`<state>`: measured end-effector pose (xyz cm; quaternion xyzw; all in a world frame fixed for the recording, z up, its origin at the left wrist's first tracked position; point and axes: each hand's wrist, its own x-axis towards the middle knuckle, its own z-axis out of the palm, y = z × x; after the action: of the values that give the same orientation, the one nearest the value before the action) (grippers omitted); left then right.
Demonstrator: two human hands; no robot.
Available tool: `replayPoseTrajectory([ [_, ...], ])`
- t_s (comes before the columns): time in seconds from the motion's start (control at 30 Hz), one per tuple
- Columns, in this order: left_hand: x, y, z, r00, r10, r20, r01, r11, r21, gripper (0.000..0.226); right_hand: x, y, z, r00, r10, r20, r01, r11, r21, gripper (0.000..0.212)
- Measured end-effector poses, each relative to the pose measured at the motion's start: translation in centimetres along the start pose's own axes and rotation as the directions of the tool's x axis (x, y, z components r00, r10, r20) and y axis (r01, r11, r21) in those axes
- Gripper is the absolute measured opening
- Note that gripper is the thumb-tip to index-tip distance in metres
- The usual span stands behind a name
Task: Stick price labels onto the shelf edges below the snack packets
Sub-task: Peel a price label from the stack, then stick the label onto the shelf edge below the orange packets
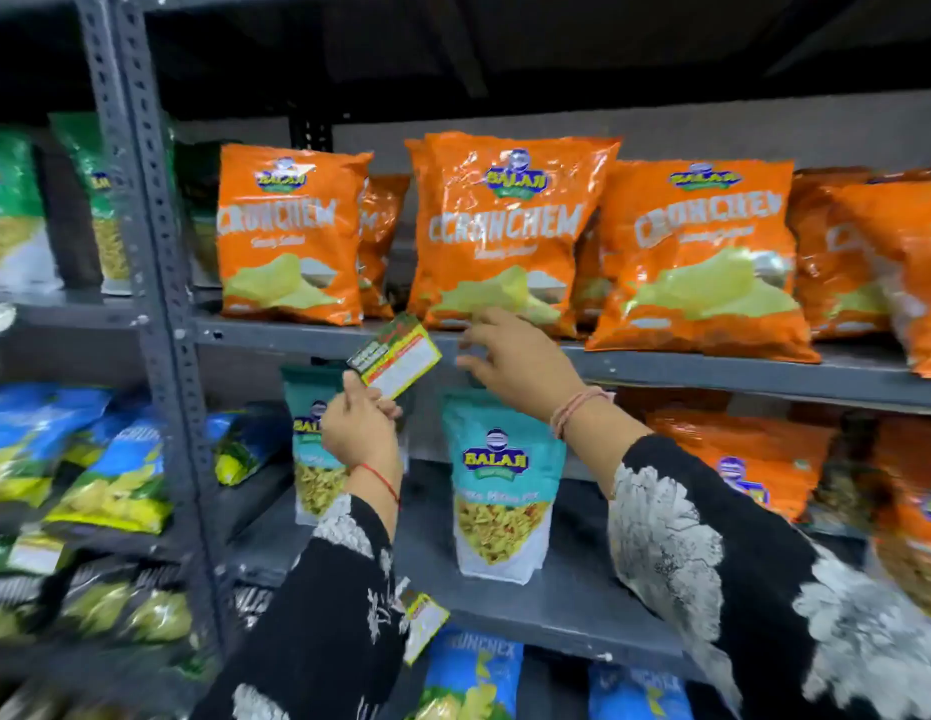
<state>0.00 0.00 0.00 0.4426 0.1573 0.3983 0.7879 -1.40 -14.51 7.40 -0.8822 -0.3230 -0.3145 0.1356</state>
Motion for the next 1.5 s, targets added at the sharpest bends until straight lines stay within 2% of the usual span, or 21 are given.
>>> replayPoseTrajectory([
  [0.07,2.3,-0.4,-0.6,0.999,-0.027,0.024,0.025,0.995,0.096,0.042,2.1,-0.7,2.2,0.999,0.011,0.045,-0.011,1.0,0.006,0.028],
  [0.13,4.2,-1.0,-0.6,0.986,-0.125,0.114,0.105,0.98,0.167,0.033,4.3,-1.4,4.3,0.999,0.036,0.039,-0.038,0.998,0.041,0.037],
  [0.2,5.9,-1.2,-0.1,0.979,-0.126,0.158,0.094,0.977,0.193,0.036,6.3,-1.7,5.9,0.995,0.095,0.003,-0.095,0.994,0.047,0.045],
  [0.23,6.8,-1.4,0.3,0.977,-0.119,0.177,0.08,0.975,0.209,0.034,7.2,-1.5,6.5,0.99,0.135,-0.026,-0.134,0.99,0.048,0.043],
  [0.3,7.6,-1.1,1.2,0.985,-0.095,0.143,0.067,0.98,0.189,0.022,8.1,-1.6,7.4,0.969,0.203,-0.139,-0.195,0.978,0.071,0.026],
  [0.33,7.8,-0.9,1.3,0.993,-0.054,0.109,0.032,0.981,0.193,0.015,8.1,-1.8,7.7,0.949,0.228,-0.218,-0.211,0.973,0.095,0.015],
  [0.4,7.8,-0.9,1.0,0.992,0.116,0.056,-0.128,0.947,0.294,0.012,7.2,-2.1,8.9,0.895,0.262,-0.362,-0.211,0.962,0.174,0.002],
  [0.47,8.0,-0.9,0.3,0.956,0.281,0.085,-0.294,0.903,0.313,0.013,5.7,-2.5,10.4,0.829,0.352,-0.435,-0.234,0.924,0.302,0.003],
  [0.53,8.5,-0.6,-0.1,0.912,0.385,0.142,-0.41,0.868,0.281,0.013,4.6,-2.7,11.5,0.77,0.428,-0.474,-0.234,0.88,0.413,0.007],
  [0.6,9.2,-0.2,0.0,0.87,0.452,0.199,-0.493,0.819,0.295,0.014,4.5,-2.8,11.9,0.73,0.458,-0.507,-0.227,0.862,0.452,0.008],
  [0.9,10.5,-0.1,0.7,0.869,0.437,0.233,-0.494,0.794,0.353,0.018,5.6,-3.0,11.3,0.717,0.488,-0.498,-0.299,0.86,0.413,0.008],
  [1.03,12.2,0.7,0.6,0.928,0.3,0.22,-0.369,0.826,0.426,0.031,6.8,-2.6,9.1,0.739,0.564,-0.369,-0.373,0.798,0.472,0.041],
  [1.1,12.8,1.4,0.7,0.943,0.225,0.244,-0.316,0.834,0.452,0.038,6.5,-2.2,8.2,0.752,0.559,-0.35,-0.378,0.8,0.466,0.046],
  [1.17,12.6,1.5,0.7,0.954,0.182,0.238,-0.268,0.875,0.404,0.041,5.0,-1.9,8.2,0.763,0.52,-0.384,-0.358,0.834,0.419,0.037],
  [1.27,9.9,-0.5,-0.1,0.949,0.292,0.118,-0.315,0.867,0.386,0.04,0.4,-0.8,9.1,0.726,0.405,-0.556,-0.292,0.913,0.284,0.015],
  [1.37,4.2,-4.8,-1.0,0.934,0.351,0.069,-0.354,0.877,0.324,0.031,-5.3,2.4,9.1,0.682,0.304,-0.665,-0.291,0.947,0.135,0.015],
  [1.43,-1.5,-8.0,0.2,0.933,0.307,0.187,-0.351,0.889,0.293,0.012,-9.9,5.9,7.5,0.651,0.257,-0.714,-0.318,0.947,0.051,0.021],
  [1.5,-7.1,-10.4,2.4,0.895,0.273,0.352,-0.377,0.885,0.274,0.003,-14.1,9.9,4.9,0.608,0.239,-0.758,-0.329,0.944,0.033,0.026],
])
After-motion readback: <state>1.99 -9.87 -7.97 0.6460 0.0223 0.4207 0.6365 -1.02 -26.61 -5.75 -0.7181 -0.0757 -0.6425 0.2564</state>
